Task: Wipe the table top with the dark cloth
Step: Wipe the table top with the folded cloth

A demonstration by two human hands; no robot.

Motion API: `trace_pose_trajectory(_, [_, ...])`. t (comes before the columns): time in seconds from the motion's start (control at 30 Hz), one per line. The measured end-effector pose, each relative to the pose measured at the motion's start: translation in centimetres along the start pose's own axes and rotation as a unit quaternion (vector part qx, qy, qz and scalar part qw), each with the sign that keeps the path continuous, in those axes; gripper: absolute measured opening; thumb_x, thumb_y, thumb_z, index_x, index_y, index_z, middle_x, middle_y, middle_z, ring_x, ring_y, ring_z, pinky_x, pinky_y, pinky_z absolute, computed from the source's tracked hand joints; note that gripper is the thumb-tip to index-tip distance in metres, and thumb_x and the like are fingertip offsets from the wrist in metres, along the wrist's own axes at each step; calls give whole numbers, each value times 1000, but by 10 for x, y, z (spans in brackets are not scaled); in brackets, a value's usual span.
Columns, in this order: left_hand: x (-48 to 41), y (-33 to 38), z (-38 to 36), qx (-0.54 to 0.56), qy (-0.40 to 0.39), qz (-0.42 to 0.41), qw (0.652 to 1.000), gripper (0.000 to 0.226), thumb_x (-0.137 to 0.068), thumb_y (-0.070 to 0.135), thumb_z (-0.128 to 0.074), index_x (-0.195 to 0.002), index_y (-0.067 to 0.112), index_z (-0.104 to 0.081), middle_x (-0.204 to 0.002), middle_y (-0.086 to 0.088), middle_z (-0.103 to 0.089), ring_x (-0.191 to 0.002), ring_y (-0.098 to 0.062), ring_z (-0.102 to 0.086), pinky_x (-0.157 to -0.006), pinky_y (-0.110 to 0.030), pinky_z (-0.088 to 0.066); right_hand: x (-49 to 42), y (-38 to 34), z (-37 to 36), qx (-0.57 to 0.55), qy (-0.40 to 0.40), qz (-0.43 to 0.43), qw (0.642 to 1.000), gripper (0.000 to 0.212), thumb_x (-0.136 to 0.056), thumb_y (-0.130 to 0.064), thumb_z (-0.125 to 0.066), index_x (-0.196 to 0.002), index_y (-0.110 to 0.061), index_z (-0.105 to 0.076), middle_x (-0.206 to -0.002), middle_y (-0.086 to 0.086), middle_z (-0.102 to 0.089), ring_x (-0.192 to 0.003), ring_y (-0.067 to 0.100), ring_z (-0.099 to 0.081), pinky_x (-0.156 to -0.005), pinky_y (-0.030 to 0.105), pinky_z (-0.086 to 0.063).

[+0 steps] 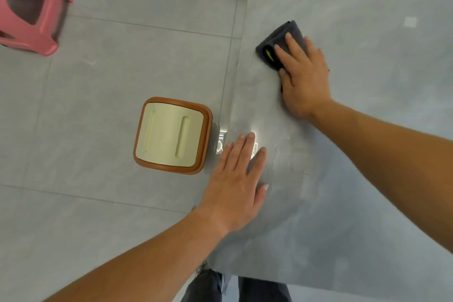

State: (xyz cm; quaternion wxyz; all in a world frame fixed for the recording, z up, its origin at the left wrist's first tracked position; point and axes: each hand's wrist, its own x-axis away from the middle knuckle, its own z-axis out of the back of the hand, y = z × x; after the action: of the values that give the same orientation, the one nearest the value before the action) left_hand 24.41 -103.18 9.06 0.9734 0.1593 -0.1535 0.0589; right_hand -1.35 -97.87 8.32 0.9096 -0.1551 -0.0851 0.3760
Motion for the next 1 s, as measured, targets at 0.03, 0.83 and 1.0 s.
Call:
trace_pose_trajectory(0.03, [0,1,1,2,-3,4,1000,68,-102,49,-24,-158,14,-10,-166,-17,10,-152,-29,17,-124,-49,-3,14,-13,-7,-3,3,19,1000,51,-100,-23,-43,-151,-27,-41,-163,2,-27,-150,39,-17,-119,58,-15])
trace_pose_trajectory(0.83, [76,12,-25,-20,-18,-23,999,66,-102,51,-21,-157,14,-15,-166,-18,2,-153,-30,11,-123,-49,-6,123,-25,-13,-22,10,-28,999,51,-100,-24,-41,-151,-24,-42,-163,2,-28,-151,37,-16,-119,58,-16])
trace_pose_trajectory(1.0, [94,19,-34,-11,-18,-22,1000,67,-102,51,-21,-157,13,-15,-166,-19,3,-153,-30,12,-123,-50,-9,215,-24,-18,10,-70,160,985,49,-102,-27,-41,-150,-23,-45,-162,1,-30,-151,36,-19,-120,56,-20])
